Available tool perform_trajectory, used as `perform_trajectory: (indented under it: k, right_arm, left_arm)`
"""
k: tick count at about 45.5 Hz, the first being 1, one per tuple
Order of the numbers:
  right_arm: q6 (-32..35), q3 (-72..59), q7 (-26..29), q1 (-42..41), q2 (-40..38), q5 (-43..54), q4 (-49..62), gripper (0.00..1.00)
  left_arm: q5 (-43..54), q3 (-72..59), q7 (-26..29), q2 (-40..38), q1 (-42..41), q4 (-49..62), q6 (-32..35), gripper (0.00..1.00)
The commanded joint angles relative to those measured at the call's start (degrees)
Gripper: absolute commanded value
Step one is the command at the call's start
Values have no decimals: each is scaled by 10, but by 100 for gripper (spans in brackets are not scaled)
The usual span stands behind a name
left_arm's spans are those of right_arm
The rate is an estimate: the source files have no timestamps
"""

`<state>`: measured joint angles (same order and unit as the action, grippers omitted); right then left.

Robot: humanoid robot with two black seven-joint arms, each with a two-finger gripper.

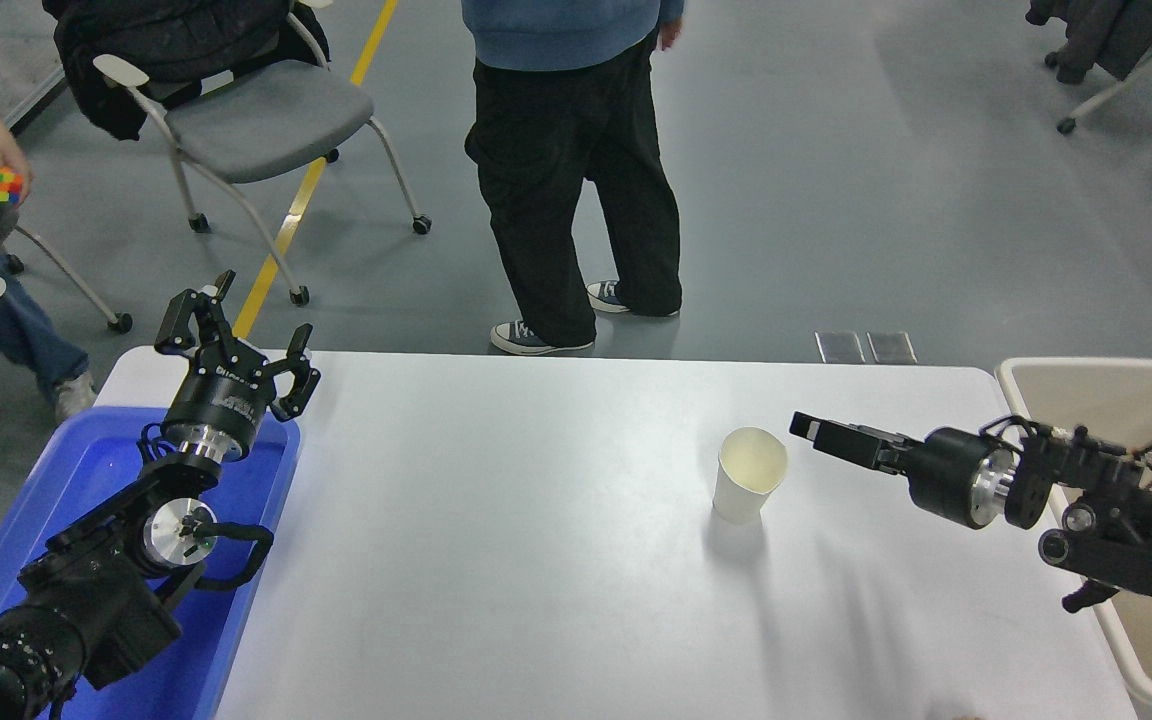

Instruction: Dispose of the paper cup in the dustbin

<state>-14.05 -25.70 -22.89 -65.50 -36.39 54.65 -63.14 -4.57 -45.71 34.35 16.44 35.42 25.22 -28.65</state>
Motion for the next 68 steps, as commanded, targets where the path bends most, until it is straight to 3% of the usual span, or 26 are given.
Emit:
perform_trajectory:
  k: [1,6,24,54,60,68]
  right_arm:
    - [-3,-128,53,-86,76,-18,24,99]
    - [-4,-154,79,-95,107,-31,48,99]
    - [2,-252,88,-114,206,-44,119,99]
    - [-2,-273,82,-64,245,-38,189,96]
    - [-2,-274,81,-63,245,-36,189,72]
    - [-5,-274,77,-63,245,-43,189,14]
  left_arm:
    - [0,0,0,0,0,0,0,100]
    - [0,0,0,0,0,0,0,100]
    - [0,0,0,0,0,0,0,100]
    - [0,-1,0,0,0,0,0,100]
    - [0,0,0,0,0,0,0,100]
    - [0,0,0,0,0,0,0,100]
